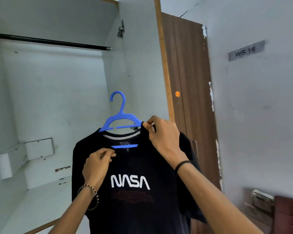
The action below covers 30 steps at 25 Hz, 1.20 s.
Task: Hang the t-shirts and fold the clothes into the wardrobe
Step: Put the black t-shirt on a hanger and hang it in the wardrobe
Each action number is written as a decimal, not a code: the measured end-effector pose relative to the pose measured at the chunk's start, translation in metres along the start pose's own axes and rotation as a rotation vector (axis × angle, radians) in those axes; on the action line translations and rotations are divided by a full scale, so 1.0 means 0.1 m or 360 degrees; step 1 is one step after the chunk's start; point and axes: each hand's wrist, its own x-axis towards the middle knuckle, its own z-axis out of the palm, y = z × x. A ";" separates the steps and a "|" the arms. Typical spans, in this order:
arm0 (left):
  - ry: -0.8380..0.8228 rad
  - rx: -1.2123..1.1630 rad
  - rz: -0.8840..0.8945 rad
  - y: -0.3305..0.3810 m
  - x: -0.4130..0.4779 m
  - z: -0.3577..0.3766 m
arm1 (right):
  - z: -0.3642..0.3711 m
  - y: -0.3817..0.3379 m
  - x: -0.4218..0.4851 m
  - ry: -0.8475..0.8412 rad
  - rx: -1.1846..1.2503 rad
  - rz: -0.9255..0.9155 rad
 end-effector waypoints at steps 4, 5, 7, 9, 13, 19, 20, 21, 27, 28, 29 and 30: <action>0.0108 0.0046 -0.0034 -0.16 0.58 -0.14 | 0.62 -0.30 0.38 0.0071 -0.0152 -0.0142; 0.0146 0.0048 -0.0037 -0.20 0.74 -0.19 | 0.78 -0.40 0.48 0.0095 -0.0158 -0.0156; 0.0193 0.0045 -0.0057 -0.28 1.05 -0.29 | 1.01 -0.55 0.67 0.0095 -0.0133 -0.0162; 0.0233 0.0041 -0.0099 -0.35 1.30 -0.37 | 1.23 -0.63 0.84 0.0069 -0.0079 -0.0201; 0.0262 0.0057 -0.0146 -0.47 1.79 -0.51 | 1.67 -0.73 1.23 -0.0116 0.0138 -0.0252; 0.0117 0.0188 -0.0113 -0.76 2.67 -0.60 | 2.35 -0.88 1.79 -0.0324 0.0153 -0.0339; 0.0055 0.0182 -0.0106 -0.81 2.84 -0.60 | 2.46 -0.92 1.90 -0.0343 0.0128 -0.0332; -0.0009 0.0182 -0.0097 -0.85 3.02 -0.60 | 2.59 -0.95 2.01 -0.0329 0.0107 -0.0328; -0.0264 0.0180 0.0007 -1.00 3.88 -0.62 | 3.15 -1.03 2.70 -0.0030 -0.0135 -0.0411; -0.0277 0.0178 0.0023 -1.02 4.02 -0.61 | 3.22 -1.05 2.81 0.0028 -0.0218 -0.0428; -0.0287 0.0174 0.0027 -1.03 4.11 -0.60 | 3.26 -1.06 2.89 0.0077 -0.0299 -0.0440; -0.0297 0.0171 0.0040 -1.03 4.21 -0.59 | 3.29 -1.07 2.98 0.0113 -0.0363 -0.0452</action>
